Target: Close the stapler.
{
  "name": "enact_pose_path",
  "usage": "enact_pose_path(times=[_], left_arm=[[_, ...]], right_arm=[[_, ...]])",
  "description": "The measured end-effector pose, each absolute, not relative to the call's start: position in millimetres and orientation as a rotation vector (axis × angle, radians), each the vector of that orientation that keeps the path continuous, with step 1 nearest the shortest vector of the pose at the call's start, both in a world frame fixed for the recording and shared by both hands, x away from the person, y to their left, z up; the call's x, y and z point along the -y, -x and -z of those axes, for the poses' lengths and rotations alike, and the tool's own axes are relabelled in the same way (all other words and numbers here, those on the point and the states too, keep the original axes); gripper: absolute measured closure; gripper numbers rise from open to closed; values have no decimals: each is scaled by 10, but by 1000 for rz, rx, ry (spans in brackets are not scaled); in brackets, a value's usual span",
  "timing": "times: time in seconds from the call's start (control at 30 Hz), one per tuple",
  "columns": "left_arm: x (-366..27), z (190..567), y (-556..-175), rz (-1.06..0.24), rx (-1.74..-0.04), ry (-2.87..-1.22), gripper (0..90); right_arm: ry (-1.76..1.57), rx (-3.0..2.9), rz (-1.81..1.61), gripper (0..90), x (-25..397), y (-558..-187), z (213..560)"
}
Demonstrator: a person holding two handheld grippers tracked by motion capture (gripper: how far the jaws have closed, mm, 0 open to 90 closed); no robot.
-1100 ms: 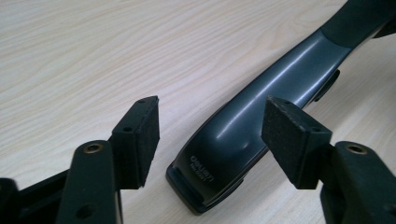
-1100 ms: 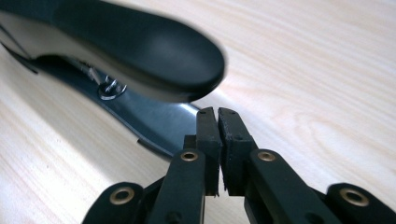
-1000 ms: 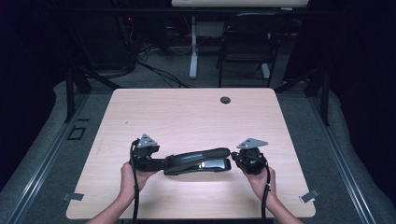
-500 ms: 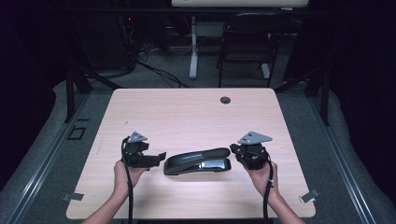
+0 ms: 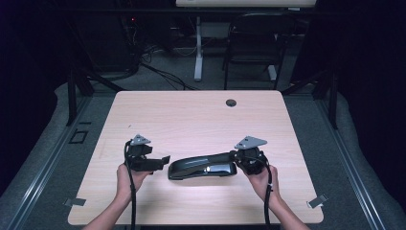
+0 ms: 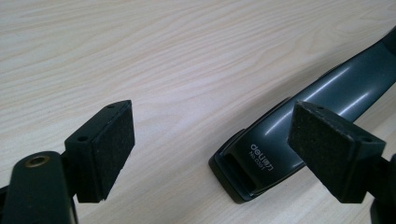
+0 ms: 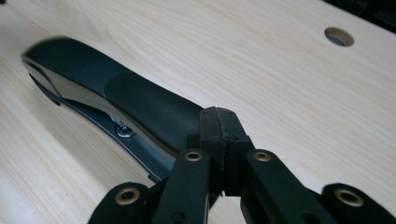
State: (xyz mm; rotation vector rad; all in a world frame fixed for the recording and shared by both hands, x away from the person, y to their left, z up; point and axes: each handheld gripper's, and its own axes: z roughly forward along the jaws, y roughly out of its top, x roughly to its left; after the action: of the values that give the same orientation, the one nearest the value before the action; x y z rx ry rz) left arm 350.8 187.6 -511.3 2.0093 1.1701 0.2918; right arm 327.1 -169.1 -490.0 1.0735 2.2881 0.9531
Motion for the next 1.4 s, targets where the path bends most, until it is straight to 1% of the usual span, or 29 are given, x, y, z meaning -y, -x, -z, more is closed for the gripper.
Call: enact_pose_path(times=[0.5, 0.7, 0.8, 0.93, 1.1, 1.23, 1.4], left_arm=[[-1874, 5113, -3511, -286, -1168, -2019, 149], [-1862, 5118, -3505, -312, -1176, -2008, 148], [-1867, 5116, -3508, -296, -1167, -2013, 148], [-1875, 5108, -3510, -297, -1162, -2017, 148], [-1876, 5114, -3513, -300, -1169, -2008, 147], [-1871, 5109, -3510, -307, -1169, -2009, 148], [-1884, 5105, -3513, -307, -1166, -2006, 147]], right_arm=[[-1125, -2318, -937, 900, 1714, -3319, 5017], [-1147, -2327, -944, 900, 1737, -3334, 5067], [-1163, -2330, -955, 900, 1753, -3336, 5092], [-1148, -2324, -941, 900, 1729, -3323, 5074], [-1106, -2297, -983, 900, 1730, -3288, 4948], [-1107, -2296, -986, 844, 1729, -3287, 4892], [-1091, -2296, -1005, 802, 1711, -3294, 4879]])
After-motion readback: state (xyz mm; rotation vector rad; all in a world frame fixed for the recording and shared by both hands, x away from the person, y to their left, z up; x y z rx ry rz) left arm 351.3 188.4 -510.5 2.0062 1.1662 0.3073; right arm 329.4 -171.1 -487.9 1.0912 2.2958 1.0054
